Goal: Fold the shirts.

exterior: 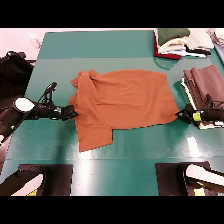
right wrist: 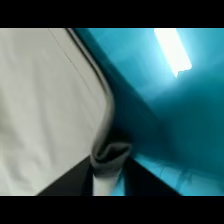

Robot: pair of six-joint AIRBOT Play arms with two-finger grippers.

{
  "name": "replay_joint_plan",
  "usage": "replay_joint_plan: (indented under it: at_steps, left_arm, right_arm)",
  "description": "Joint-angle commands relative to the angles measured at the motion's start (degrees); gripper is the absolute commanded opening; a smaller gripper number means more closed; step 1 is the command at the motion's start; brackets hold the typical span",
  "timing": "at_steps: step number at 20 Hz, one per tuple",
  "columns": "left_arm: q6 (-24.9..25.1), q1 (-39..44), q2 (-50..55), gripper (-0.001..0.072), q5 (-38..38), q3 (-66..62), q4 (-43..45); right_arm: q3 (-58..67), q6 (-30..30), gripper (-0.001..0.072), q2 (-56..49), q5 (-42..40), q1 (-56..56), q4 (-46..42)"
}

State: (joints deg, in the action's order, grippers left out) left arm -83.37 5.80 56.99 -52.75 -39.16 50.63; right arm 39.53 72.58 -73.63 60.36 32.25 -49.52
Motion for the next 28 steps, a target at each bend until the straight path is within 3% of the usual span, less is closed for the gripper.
replay_joint_plan:
  at_steps: [1, 2, 7, 14, 18, 21, 23, 28]
  left_arm:
    - [-0.79, 0.04, -0.04, 0.0025, -0.39, -0.22, -0.11]
    - [-1.51, 0.04, -0.04, 0.0025, -0.79, -0.9, -0.04]
    - [-2.19, -0.02, -5.25, 0.0024, -4.68, -16.7, 3.8]
    - [-3.45, 0.0, -11.04, 0.0024, -11.34, -67.06, 12.44]
    - [-6.93, 0.0, -11.08, 0.0022, -9.9, -84.59, 19.02]
    - [-7.21, 0.0, -10.84, 0.0022, -7.3, -86.12, 21.68]
    - [-7.21, 0.0, -10.34, 0.0022, -8.79, -83.36, 23.96]
    - [-7.21, -0.02, -3.37, 0.0024, -13.31, -64.76, 27.82]
  right_arm:
    - [3.23, -0.83, 0.0058, -1.27, -3.21, -5.97, 0.24]
    - [4.48, -1.31, 0.0016, -0.92, -2.23, -7.13, 0.22]
    - [16.63, -3.26, 0.0015, 11.19, 3.65, -11.47, -0.04]
    - [49.0, -3.21, 0.0015, 29.16, 4.55, -11.39, -0.22]
    - [62.38, 0.79, 0.0015, 31.19, 6.14, -11.41, -5.33]
    - [69.81, 5.4, 0.0015, 29.18, 12.41, -11.41, -13.03]
    - [74.23, 5.99, 0.0014, 25.83, 17.62, -11.45, -13.53]
    - [73.44, 8.0, 0.0014, 13.79, 23.71, -11.54, -13.49]
